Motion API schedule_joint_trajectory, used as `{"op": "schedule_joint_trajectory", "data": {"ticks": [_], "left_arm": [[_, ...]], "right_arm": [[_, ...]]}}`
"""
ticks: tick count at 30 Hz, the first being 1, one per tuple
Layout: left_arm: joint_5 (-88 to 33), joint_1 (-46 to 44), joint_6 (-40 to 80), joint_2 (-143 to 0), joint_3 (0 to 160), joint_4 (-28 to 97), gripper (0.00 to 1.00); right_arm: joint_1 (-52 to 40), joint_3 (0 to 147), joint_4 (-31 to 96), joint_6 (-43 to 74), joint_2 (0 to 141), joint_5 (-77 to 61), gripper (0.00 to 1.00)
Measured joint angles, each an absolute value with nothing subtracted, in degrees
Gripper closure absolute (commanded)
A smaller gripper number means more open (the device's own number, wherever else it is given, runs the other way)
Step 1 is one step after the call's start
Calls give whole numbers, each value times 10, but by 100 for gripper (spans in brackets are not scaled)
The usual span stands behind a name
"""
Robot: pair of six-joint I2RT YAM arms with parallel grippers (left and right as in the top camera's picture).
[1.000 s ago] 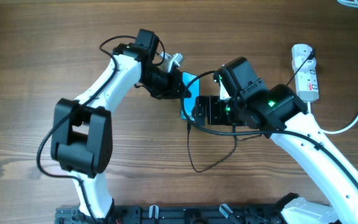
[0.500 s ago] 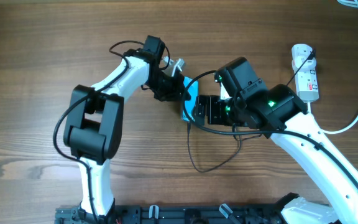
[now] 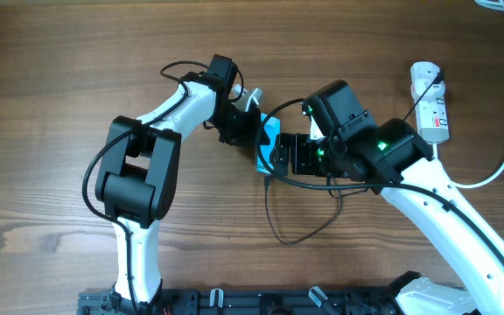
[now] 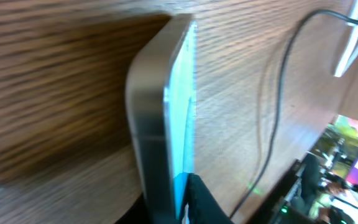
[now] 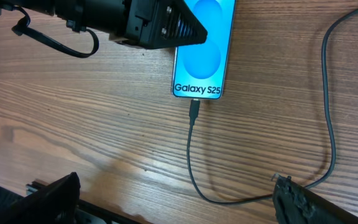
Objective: Plug charger to phone and switch on socket
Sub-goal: 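Lower the charging phone flat onto the table with both grippers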
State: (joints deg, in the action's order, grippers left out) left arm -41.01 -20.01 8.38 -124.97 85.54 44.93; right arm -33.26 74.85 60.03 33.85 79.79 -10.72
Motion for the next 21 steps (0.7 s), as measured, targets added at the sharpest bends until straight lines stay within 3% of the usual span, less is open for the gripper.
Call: {"op": "schedule_joint_trajectory", "data": {"ticks": [2,4,8,11,21], "left_arm": [[-393,-200,84,-1250,855,453,72],[-376,-200,85,-1250,855,458,52],[-361,-200,84,-1249,856,464,38],[-365,-201,85,-1248,860,468,32],[-350,-199,85,-1244,864,515,25]], "right_arm": [[-333,748,601,338,798,-107,0],[-333,748,603,338,798,-107,0],[-333,748,614,338,798,-102,0],[-333,748,624,338,798,-95,0],[-326,748,697,345,798,-33,0]]}}
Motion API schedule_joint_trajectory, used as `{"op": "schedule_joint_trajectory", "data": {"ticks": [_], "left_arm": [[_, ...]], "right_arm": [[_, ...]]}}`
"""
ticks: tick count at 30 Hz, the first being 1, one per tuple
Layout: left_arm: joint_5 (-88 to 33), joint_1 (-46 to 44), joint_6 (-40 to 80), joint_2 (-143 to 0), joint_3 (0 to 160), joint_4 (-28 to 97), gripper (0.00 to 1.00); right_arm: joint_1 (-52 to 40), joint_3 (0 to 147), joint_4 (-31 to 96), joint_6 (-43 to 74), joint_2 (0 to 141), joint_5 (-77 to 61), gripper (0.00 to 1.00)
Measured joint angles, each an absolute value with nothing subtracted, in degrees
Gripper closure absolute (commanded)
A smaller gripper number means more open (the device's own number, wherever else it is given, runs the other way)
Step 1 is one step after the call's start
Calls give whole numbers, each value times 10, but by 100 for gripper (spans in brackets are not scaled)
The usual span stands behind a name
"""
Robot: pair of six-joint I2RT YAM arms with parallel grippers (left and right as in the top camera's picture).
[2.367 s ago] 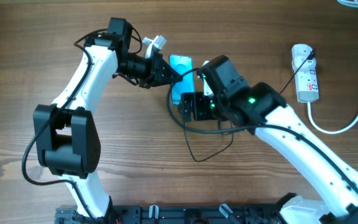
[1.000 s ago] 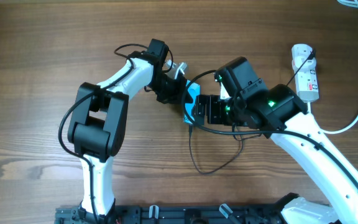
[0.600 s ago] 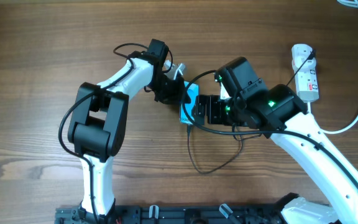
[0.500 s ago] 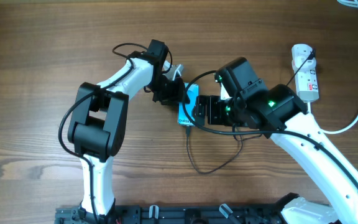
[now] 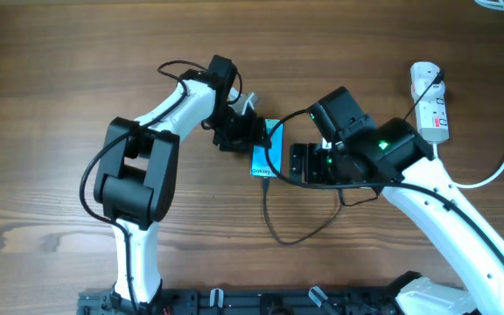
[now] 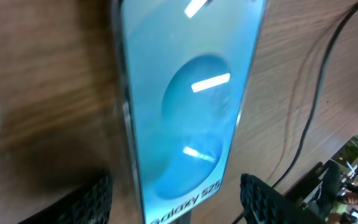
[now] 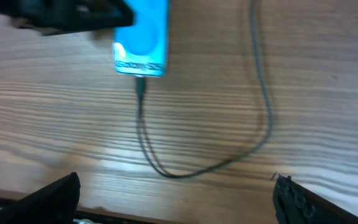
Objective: Plug charger to phone and switch on socket
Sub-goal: 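Lower the charging phone flat onto the table with both grippers, then release the phone and move the right gripper to the power strip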
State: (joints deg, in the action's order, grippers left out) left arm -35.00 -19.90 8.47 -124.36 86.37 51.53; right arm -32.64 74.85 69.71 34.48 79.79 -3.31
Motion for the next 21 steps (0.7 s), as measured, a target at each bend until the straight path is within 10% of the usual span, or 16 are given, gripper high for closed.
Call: {"op": "schedule_joint_trajectory", "data": {"ticks": [3,21], "left_arm": [[-341,-190,84,-1239,864,534,0],[-61,-68,212,-844,856,573,0]], "right_arm": [[-314,748,708,345,798,-20,0],[-51,831,736,271,799,-3,0]]}}
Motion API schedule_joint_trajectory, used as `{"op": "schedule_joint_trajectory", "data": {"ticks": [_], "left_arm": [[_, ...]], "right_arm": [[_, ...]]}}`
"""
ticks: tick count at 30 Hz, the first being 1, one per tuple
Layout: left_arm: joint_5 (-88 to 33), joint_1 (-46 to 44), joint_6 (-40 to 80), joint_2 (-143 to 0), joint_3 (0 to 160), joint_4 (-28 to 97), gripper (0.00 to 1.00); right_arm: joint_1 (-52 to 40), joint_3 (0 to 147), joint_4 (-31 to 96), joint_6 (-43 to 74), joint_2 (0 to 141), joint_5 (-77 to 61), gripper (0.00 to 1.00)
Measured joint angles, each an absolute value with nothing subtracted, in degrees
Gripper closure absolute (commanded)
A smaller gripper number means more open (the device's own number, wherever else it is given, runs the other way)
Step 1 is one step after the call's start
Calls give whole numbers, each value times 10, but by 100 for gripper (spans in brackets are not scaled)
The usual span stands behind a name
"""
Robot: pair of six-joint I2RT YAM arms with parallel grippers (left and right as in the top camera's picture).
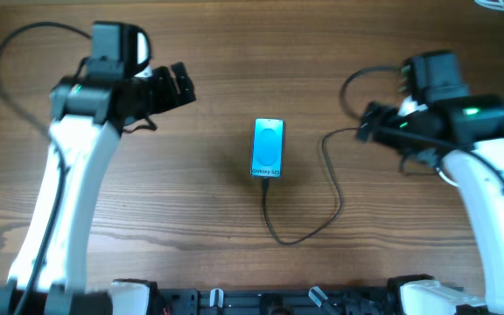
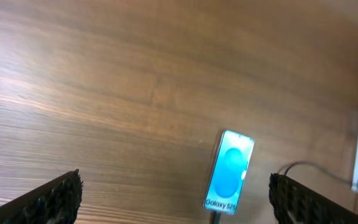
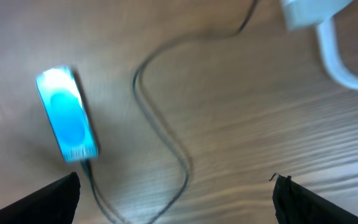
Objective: Plug charger to phone and switch on socket
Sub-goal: 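Release the phone and move the right gripper to the power strip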
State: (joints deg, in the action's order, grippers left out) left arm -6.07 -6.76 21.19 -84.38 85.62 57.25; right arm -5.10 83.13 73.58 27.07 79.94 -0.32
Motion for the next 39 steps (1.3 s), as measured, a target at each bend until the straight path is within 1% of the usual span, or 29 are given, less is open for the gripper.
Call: {"op": "schedule_joint_trajectory", "data": {"ticks": [3,7,11,14,17,21,25,29,34,39], "left_arm": [[-42,-68,219,-819,856,575,0],[-34,-68,222,-819,856,576,0],[-28,-68,225,-819,856,577,0],[-28,-68,226,-819,856,577,0],[-28,-68,227,-819,856,577,0],[-28,-68,227,-819,856,577,0],[-28,-68,227,-819,856,577,0],[-28,-68,227,-819,856,577,0],[-28,-68,227,-819,856,577,0],[-28,-68,227,-819,856,577,0]], "right_arm": [[9,871,718,253,806,1,0],[66,878,693,240,811,6,0],[74,878,640,234,815,42,0],[74,878,600,249,821,109,0],[75,878,589,269,841,166,0],[87,878,570,281,894,212,0],[128,878,551,282,960,225,0],[176,878,538,275,1001,202,0],[259,878,484,237,1044,75,0],[279,878,463,224,1063,25,0]]}}
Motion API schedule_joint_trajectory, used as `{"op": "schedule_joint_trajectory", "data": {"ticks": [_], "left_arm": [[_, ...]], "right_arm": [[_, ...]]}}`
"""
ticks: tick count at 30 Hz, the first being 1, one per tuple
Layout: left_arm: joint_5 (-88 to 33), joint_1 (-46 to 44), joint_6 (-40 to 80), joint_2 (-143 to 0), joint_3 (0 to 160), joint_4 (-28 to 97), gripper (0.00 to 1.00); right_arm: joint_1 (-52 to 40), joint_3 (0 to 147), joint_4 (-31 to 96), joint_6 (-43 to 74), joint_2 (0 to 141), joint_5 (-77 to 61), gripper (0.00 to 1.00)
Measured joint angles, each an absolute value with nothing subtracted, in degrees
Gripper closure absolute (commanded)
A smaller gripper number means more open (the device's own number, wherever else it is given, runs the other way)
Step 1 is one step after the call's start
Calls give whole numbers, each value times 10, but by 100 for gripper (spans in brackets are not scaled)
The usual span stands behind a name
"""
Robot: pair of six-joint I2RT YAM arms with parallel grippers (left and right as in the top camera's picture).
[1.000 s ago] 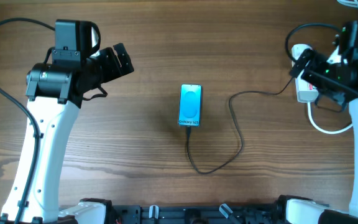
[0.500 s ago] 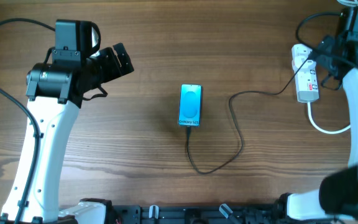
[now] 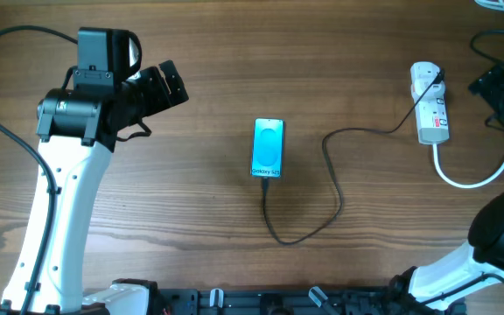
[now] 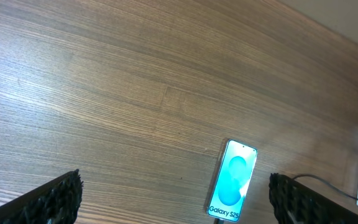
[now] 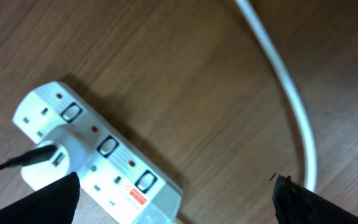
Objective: Plug charger to phone and switch on socket
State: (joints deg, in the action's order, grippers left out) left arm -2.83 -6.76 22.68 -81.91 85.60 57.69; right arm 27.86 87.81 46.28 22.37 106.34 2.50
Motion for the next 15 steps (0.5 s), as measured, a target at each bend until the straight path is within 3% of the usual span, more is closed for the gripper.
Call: {"op": "schedule_joint_trajectory", "data": {"ticks": [15], "left_arm": [[-28,-68,227,-819,856,577,0]], "right_arm": [[277,878,428,221,1169,-1,0]]}}
